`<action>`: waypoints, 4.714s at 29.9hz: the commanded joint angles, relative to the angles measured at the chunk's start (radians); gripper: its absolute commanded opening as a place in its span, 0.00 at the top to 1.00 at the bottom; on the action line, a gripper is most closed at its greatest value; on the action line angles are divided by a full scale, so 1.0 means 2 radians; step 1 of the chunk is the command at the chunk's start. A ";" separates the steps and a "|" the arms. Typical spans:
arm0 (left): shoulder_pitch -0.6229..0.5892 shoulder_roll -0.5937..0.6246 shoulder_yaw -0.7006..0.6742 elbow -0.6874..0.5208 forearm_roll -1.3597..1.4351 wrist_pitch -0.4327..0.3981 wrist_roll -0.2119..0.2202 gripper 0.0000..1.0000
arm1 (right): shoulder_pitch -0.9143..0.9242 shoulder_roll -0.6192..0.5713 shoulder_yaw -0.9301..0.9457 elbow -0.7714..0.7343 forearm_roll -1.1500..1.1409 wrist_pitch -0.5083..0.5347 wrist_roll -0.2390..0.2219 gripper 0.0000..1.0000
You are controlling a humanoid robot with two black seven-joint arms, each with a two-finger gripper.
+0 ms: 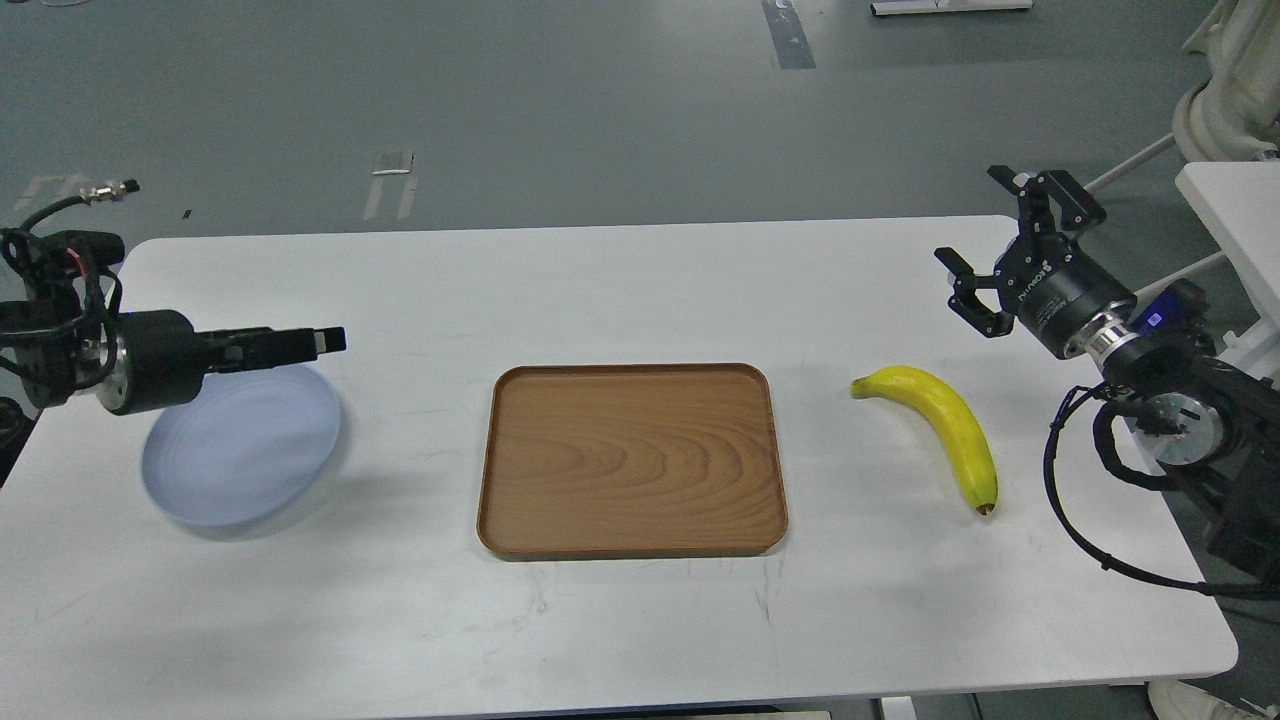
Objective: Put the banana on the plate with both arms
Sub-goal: 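Move the left gripper down to the edge of the light blue plate, then grasp the rim of the light blue plate with the left gripper, then carry the plate with the left gripper and lower it onto the wooden tray, then open the left gripper and lift it away from the plate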
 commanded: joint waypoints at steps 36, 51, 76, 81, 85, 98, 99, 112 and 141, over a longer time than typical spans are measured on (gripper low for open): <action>0.005 -0.056 0.215 0.249 -0.107 0.130 0.000 0.23 | -0.004 -0.010 0.001 0.002 0.001 0.000 0.001 0.00; 0.009 -0.057 0.215 0.250 -0.153 0.131 0.000 1.00 | -0.005 -0.010 0.001 0.002 0.000 0.000 0.001 0.00; -0.126 -0.050 0.210 0.152 -0.222 -0.020 0.000 1.00 | -0.002 -0.017 0.001 0.002 0.000 0.000 0.001 0.00; -0.158 -0.062 0.209 0.081 -0.244 -0.020 0.000 1.00 | -0.001 -0.017 0.000 0.002 0.000 0.000 0.001 0.00; -0.189 -0.119 0.213 0.066 -0.216 -0.020 0.000 1.00 | -0.002 -0.022 0.000 0.001 0.000 0.000 0.001 0.00; -0.206 -0.266 0.219 0.091 -0.037 0.027 0.000 1.00 | 0.001 -0.020 0.001 -0.002 -0.001 0.000 0.001 0.00; -0.206 -0.277 0.219 0.101 -0.036 0.028 0.000 1.00 | 0.001 -0.020 0.001 -0.002 -0.001 0.000 0.001 0.00; -0.197 -0.355 0.290 0.224 -0.033 0.049 0.000 1.00 | 0.001 -0.021 0.001 -0.002 -0.001 0.000 0.001 0.00; -0.207 -0.364 0.292 0.232 -0.117 0.046 0.000 0.02 | 0.000 -0.022 0.001 -0.002 -0.001 0.000 0.001 0.00</action>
